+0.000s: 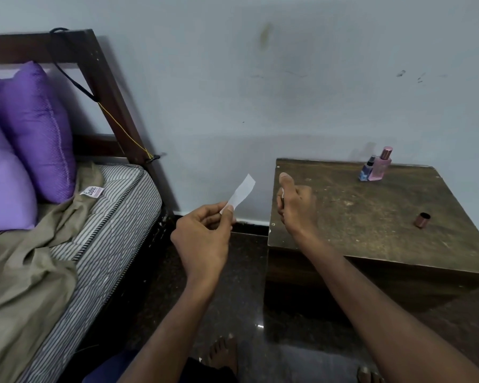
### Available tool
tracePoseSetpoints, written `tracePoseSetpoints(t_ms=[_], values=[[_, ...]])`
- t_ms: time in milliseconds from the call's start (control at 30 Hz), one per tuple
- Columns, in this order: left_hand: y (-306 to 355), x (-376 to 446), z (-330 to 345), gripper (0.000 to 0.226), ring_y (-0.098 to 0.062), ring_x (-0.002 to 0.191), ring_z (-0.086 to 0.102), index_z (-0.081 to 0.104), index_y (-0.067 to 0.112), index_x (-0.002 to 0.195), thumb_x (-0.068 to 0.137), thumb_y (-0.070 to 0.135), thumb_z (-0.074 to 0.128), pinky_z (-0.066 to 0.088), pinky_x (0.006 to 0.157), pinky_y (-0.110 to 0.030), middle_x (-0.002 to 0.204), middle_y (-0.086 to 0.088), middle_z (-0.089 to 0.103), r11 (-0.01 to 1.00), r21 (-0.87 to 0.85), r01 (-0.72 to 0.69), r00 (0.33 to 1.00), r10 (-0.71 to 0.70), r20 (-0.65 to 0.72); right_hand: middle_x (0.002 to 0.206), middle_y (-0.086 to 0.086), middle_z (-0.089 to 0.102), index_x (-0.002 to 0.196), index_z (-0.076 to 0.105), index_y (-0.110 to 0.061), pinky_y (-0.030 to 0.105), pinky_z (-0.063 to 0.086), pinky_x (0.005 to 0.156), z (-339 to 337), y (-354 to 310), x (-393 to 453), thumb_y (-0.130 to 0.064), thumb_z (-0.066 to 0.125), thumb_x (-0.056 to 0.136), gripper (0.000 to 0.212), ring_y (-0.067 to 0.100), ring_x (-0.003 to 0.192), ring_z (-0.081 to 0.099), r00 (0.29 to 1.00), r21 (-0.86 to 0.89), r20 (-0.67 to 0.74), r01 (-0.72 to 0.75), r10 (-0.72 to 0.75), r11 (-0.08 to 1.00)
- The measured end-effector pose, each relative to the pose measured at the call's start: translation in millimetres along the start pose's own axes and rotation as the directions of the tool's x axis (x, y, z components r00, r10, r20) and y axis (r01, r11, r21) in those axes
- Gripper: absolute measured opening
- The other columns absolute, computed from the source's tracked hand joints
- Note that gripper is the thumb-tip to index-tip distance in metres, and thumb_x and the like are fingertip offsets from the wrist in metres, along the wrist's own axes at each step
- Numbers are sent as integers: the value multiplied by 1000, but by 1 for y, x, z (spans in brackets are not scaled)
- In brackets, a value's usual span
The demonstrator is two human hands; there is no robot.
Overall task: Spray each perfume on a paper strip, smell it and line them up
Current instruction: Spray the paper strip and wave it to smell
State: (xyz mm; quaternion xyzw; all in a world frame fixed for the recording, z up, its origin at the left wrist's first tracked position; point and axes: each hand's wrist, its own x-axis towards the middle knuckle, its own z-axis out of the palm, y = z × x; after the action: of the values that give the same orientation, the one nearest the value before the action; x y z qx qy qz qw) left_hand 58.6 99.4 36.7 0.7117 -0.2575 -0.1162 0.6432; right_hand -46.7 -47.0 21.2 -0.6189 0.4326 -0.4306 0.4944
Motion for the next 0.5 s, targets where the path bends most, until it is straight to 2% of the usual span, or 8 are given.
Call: tracePoseSetpoints(t_ms=[100, 233, 500], values=[[2, 0, -1, 7, -8, 74, 79, 83, 20, 98, 92, 23, 82, 67, 80, -40, 72, 8, 79, 999, 21, -24, 1000, 24, -7, 42, -4, 45, 46, 49, -14, 38, 39, 57, 8, -2, -2, -64, 43, 90, 67, 16, 42, 43, 999, -16, 25, 22, -22, 1000], [4, 1, -2, 7, -7, 74, 79, 83, 20, 98, 92, 22, 82, 67, 80, -38, 72, 7, 79, 999, 25, -25, 1000, 25, -6, 43, -5, 46, 42, 46, -17, 40, 38, 57, 12, -3, -2, -64, 43, 88, 65, 13, 42, 41, 999, -14, 38, 17, -16, 1000], [6, 0, -1, 8, -7, 73, 79, 83, 18, 100, 92, 20, 82, 66, 77, -30, 73, 5, 80, 999, 17, -41, 999, 41, -2, 44, -1, 45, 44, 48, -16, 36, 35, 55, 9, -8, -3, -65, 44, 86, 64, 15, 42, 39, 999, 12, 43, 17, -18, 1000]])
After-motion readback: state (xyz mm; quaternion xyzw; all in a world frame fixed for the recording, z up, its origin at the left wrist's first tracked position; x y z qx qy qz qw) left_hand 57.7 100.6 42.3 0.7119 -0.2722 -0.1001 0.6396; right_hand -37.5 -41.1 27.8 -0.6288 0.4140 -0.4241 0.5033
